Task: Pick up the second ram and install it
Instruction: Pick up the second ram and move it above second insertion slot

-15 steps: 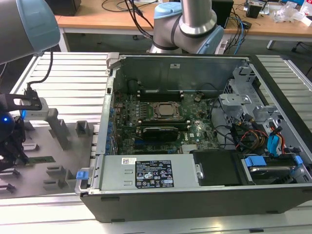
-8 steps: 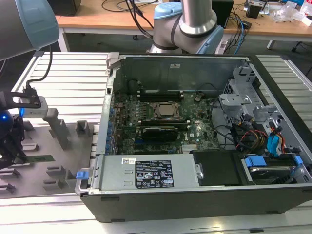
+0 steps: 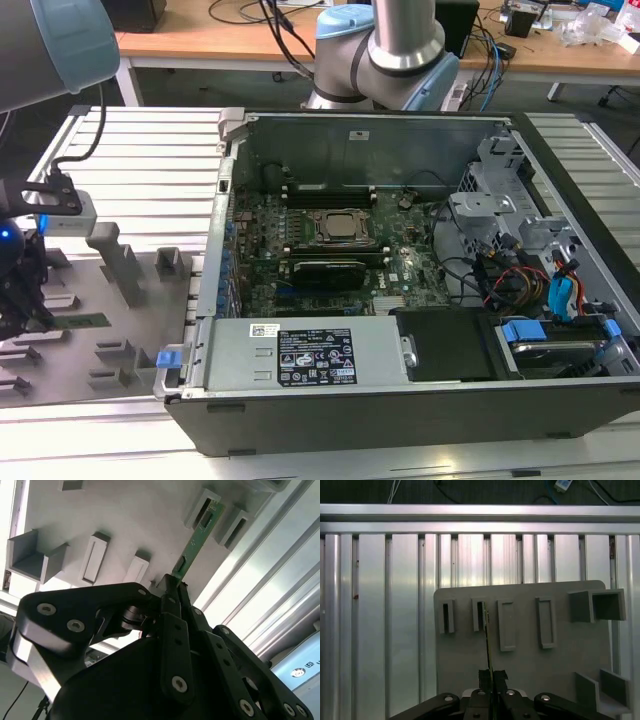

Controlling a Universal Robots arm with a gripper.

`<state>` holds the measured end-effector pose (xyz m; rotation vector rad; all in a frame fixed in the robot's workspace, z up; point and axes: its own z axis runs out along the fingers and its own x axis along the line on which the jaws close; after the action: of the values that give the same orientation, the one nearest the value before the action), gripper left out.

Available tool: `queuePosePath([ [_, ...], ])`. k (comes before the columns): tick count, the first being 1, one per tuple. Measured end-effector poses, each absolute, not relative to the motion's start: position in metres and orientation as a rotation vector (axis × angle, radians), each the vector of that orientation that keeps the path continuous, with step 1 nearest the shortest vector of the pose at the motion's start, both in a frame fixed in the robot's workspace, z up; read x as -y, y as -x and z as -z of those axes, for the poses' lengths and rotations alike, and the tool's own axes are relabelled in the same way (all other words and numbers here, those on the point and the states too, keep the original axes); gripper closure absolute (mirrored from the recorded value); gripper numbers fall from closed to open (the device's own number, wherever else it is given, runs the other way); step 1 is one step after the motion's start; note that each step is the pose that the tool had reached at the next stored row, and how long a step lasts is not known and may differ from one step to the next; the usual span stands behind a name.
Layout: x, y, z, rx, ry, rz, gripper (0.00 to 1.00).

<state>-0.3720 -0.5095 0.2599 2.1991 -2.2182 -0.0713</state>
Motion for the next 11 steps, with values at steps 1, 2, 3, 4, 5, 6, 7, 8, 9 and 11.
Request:
queuePosePath([
  [1, 0.509, 0.372, -0.260, 2.218, -2.199, 0.071, 0.86],
  [2, 0.509, 0.372, -0.261, 2.218, -2.199, 0.071, 0.86],
  [3, 0.508, 0.372, -0.263, 2.218, -2.199, 0.071, 0.86],
  [4, 0.508, 0.372, -0.263, 2.218, -2.199, 0.071, 0.86],
  [5, 0.507, 0.372, -0.264, 2.218, -2.199, 0.071, 0.86],
  [6, 0.506, 0.372, -0.264, 2.218, -2.199, 0.071, 0.86],
  [7, 0.506, 0.372, -0.265, 2.218, -2.199, 0.071, 0.86],
  [8, 0.504, 0.372, -0.266, 2.218, -2.199, 0.071, 0.86],
  [9, 0.502, 0.372, -0.268, 2.218, -2.199, 0.071, 0.86],
  [11, 0.499, 0.371, -0.270, 2.218, -2.199, 0.071, 0.86],
])
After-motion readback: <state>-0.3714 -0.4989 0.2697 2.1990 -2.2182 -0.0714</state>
